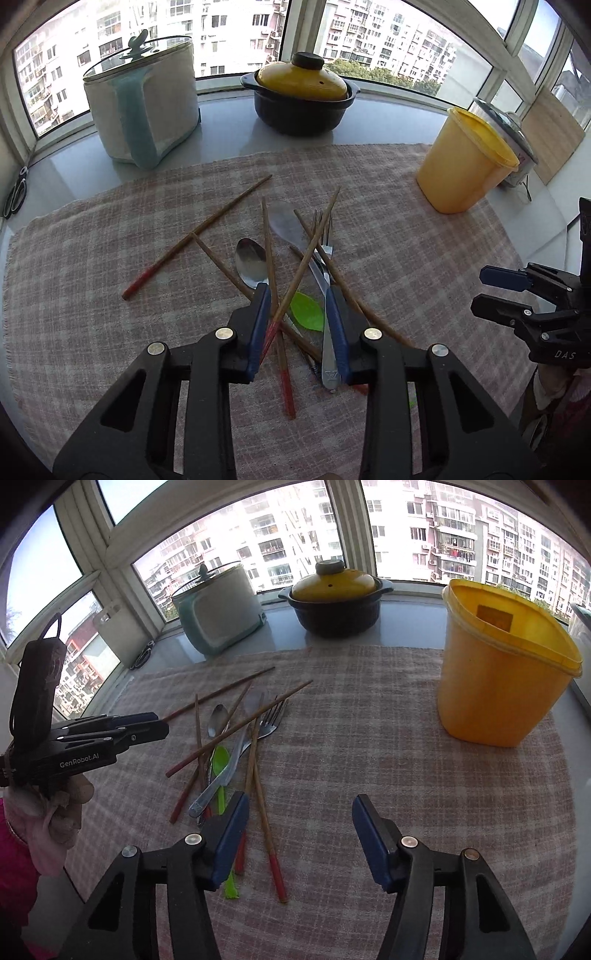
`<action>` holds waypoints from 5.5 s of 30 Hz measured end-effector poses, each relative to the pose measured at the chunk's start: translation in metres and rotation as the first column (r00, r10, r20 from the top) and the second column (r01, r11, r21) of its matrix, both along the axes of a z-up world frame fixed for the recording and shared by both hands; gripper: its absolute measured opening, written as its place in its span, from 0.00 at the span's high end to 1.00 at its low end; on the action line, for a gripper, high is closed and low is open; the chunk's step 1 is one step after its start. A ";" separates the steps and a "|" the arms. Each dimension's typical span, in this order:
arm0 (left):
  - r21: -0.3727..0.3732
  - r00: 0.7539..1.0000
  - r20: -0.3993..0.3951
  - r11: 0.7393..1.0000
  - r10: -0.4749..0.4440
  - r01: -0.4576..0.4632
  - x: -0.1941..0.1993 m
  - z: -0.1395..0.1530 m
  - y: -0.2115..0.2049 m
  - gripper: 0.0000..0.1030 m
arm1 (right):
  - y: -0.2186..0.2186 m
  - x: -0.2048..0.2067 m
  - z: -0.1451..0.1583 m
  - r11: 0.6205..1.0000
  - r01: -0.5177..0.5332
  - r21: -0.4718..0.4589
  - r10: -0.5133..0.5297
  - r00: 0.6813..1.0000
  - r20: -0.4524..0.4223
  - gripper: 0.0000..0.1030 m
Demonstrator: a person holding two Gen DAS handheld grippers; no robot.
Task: Organize utensils
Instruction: 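Move the left tool toward the chopstick pile while the right tool also approaches it, then close the left tool on a red-tipped chopstick while the right tool grasps another, then lift the left tool's chopstick toward the yellow bin while the right tool carries its own, then open the left tool over the yellow bin while the right tool releases its chopstick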
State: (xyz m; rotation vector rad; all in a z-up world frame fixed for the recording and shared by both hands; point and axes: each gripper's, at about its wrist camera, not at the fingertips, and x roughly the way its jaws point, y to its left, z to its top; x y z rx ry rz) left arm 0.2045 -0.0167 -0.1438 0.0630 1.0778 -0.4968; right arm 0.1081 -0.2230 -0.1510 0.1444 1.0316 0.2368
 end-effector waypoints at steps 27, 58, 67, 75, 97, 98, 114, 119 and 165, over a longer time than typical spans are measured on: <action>0.135 0.987 -0.100 0.981 -0.129 0.142 0.046 -0.062 -0.049 0.87 | 0.058 0.050 -0.062 0.956 -0.288 -0.050 0.268 0.933 -0.239 0.83; 0.063 0.993 -0.113 0.997 -0.036 0.043 0.052 -0.064 -0.026 0.96 | 0.085 0.089 -0.084 0.923 -0.366 -0.123 0.319 0.902 -0.291 0.96; 0.024 0.995 -0.096 1.000 0.021 -0.019 0.035 -0.051 -0.015 0.96 | 0.060 0.066 -0.071 0.915 -0.378 -0.138 0.330 0.901 -0.283 0.96; 0.006 0.995 -0.073 0.998 0.070 -0.069 0.008 -0.039 -0.023 0.96 | 0.028 0.034 -0.059 0.910 -0.386 -0.147 0.340 0.902 -0.267 0.96; -0.218 0.985 0.063 0.965 0.162 -0.145 -0.012 0.047 -0.090 0.96 | -0.087 0.026 0.047 0.990 -0.141 -0.033 0.143 0.987 0.072 0.96; -0.229 0.984 0.069 0.963 0.162 -0.142 -0.009 0.050 -0.095 0.96 | -0.094 0.029 0.053 0.992 -0.124 -0.029 0.126 0.988 0.090 0.96; -0.352 0.984 0.129 0.933 0.125 -0.073 0.041 0.091 -0.180 0.96 | -0.167 0.078 0.114 0.999 0.043 0.016 -0.046 0.963 0.266 0.96; -0.376 0.984 0.133 0.924 0.121 -0.063 0.061 0.091 -0.205 0.96 | -0.180 0.096 0.116 0.996 0.083 0.014 -0.084 0.954 0.288 0.96; -0.301 0.965 0.237 0.953 0.114 -0.038 0.055 0.075 -0.249 0.83 | -0.213 0.096 0.080 0.987 0.162 0.013 -0.158 0.938 0.308 0.76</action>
